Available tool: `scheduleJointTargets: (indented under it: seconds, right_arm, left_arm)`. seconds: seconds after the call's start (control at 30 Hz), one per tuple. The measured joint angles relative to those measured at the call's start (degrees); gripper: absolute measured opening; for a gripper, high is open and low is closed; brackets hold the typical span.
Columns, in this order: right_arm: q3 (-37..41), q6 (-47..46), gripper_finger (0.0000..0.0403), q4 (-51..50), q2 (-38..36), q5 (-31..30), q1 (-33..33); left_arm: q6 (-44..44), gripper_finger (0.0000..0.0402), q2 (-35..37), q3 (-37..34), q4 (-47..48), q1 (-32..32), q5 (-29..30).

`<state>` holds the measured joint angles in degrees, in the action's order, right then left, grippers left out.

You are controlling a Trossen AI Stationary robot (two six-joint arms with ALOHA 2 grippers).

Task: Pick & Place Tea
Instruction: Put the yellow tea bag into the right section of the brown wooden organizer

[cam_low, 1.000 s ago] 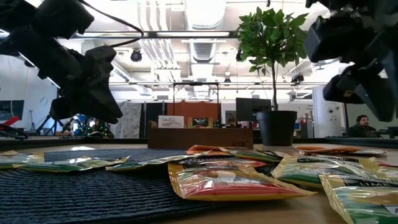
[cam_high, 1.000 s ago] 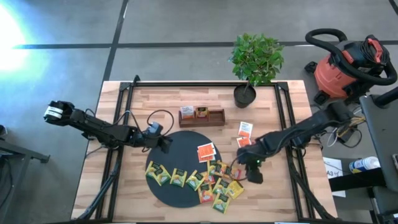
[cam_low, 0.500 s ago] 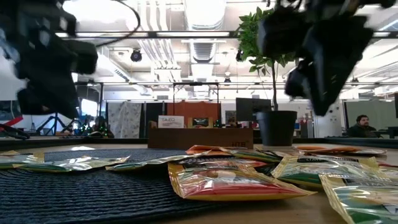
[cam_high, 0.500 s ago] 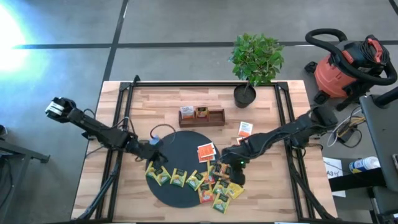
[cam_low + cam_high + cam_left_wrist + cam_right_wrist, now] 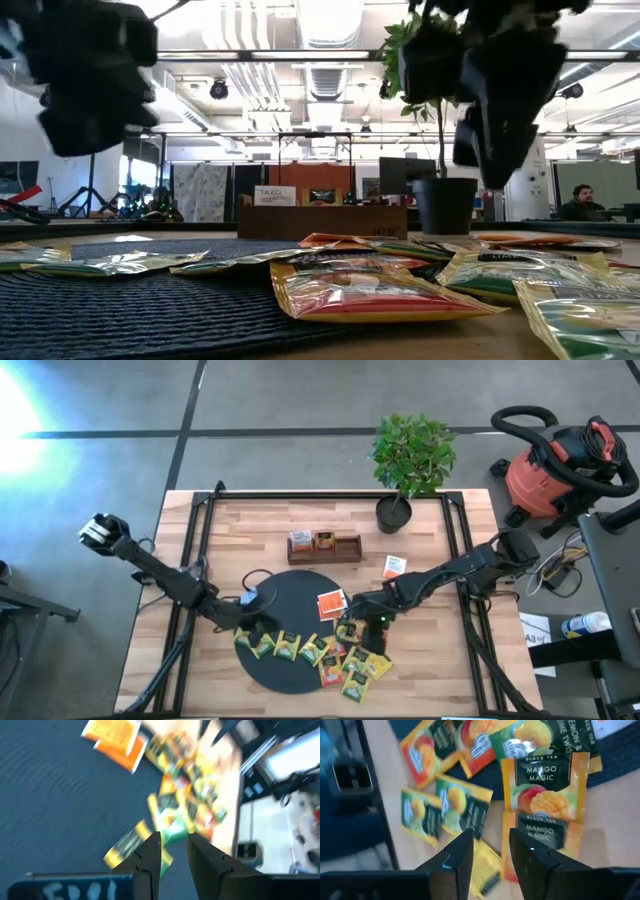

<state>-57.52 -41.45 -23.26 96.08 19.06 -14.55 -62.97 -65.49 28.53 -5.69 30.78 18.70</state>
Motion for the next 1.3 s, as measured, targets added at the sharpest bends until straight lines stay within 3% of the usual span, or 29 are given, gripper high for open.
scheduleJointTargets:
  seconds: [0.2,0.4,0.6,0.9,1.3]
  right_arm:
    - [1.76,-14.46,0.0137,16.33,3.04,3.55,1.56]
    - [-1.81,-23.05,0.0148,22.25,7.15,3.4,1.54]
    - [-7.62,-24.65,0.0155,21.6,13.76,3.35,1.25]
    - [-11.93,-24.74,0.0155,14.4,19.14,3.02,1.04]
    - [-9.66,-28.64,0.0155,18.1,18.23,-1.53,0.97]
  left_arm:
    - [1.03,0.009,-11.42,2.02,-12.57,-1.07,1.12]
    - [3.62,0.009,-23.67,11.34,-8.26,-1.11,-7.27]
    - [7.3,0.009,-31.86,19.23,0.52,-1.05,-9.88]
    - [7.4,0.009,-35.18,22.21,2.7,-1.07,-10.1]
    - [7.44,0.009,-39.61,21.99,-3.92,-1.34,-9.0]
